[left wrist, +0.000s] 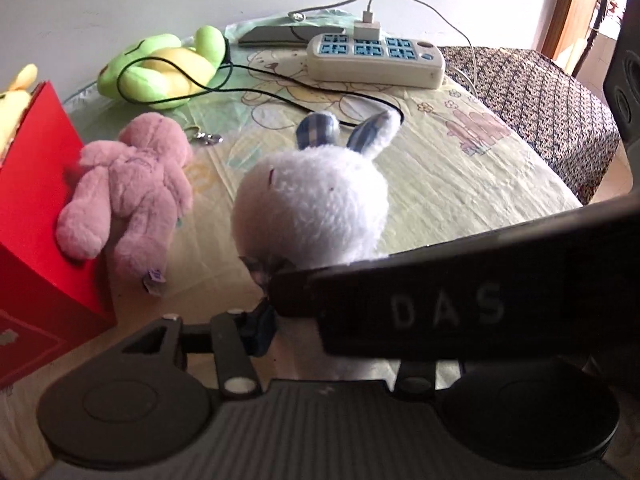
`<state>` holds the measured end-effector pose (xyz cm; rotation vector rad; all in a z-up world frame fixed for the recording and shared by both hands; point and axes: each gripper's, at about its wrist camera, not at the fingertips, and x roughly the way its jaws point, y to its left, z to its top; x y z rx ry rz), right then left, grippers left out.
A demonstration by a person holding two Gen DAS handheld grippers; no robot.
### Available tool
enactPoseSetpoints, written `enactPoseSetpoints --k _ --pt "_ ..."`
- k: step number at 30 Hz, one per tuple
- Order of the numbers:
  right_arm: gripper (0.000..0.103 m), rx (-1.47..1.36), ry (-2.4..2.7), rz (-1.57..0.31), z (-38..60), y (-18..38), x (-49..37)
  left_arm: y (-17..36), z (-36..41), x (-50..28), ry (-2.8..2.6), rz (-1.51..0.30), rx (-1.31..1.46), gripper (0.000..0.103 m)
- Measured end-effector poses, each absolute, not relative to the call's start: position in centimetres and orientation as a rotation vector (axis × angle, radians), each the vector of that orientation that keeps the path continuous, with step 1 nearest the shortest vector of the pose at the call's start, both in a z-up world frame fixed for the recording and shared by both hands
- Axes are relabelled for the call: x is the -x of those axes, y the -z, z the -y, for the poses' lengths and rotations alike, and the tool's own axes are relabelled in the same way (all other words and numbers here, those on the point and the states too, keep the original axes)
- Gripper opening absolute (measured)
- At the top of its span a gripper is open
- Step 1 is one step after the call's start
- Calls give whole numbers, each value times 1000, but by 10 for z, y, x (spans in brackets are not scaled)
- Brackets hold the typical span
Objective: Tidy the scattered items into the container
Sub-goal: 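Lift the white bunny with the right gripper and carry it over the red box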
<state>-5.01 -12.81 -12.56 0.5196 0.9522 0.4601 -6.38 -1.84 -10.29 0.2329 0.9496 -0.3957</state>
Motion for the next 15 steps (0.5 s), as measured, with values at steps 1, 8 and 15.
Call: enactPoseSetpoints --k 1,8,15 --pt "44 -498 -467 -941 126 123 52 100 16 65 390 -942 -227 45" --pt "45 -434 -505 -872 115 109 65 84 3 82 353 -883 -192 45" --pt "45 -405 -547 -802 96 94 81 63 -18 104 325 -808 -174 45"
